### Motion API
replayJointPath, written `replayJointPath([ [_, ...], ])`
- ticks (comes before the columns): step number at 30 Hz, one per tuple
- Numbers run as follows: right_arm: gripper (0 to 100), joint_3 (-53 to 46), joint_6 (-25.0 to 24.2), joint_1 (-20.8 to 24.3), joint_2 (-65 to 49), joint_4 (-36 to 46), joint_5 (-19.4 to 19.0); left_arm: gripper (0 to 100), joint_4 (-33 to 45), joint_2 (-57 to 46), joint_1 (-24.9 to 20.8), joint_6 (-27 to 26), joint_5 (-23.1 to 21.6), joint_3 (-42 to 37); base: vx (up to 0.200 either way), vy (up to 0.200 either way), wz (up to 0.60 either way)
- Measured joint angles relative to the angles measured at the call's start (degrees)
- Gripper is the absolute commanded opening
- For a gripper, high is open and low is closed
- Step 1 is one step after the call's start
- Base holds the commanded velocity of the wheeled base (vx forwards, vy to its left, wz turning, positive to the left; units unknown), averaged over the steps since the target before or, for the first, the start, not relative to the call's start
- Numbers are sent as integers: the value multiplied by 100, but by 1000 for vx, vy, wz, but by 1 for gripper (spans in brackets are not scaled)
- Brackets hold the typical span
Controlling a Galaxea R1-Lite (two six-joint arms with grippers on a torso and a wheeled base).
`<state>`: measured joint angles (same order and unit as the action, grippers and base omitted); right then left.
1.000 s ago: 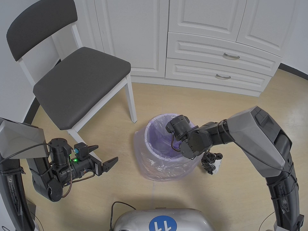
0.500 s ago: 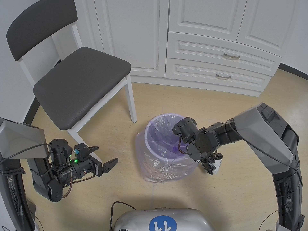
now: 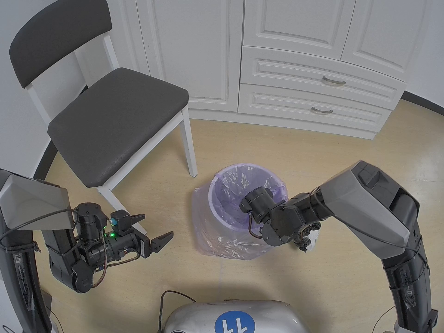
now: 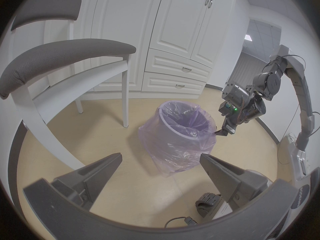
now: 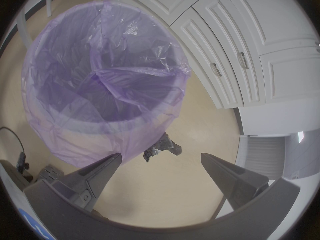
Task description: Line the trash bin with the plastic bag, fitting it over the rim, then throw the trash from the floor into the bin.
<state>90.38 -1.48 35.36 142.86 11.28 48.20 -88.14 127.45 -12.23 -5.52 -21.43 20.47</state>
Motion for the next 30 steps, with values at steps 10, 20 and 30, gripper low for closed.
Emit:
replayJointPath([
  [10, 100, -118, -708, 127, -37, -135, -157, 100, 0, 63, -74, -6, 1, 9, 0, 0, 0],
  [20, 100, -1715, -897, 193, -1535, -211, -747, 100, 9, 184, -119, -345, 266, 41, 0, 0, 0],
  [30, 100, -3046, -1079, -369, -2439, -2662, -2007, 100, 48, 564, -478, -323, 1419, 729, 0, 0, 0],
])
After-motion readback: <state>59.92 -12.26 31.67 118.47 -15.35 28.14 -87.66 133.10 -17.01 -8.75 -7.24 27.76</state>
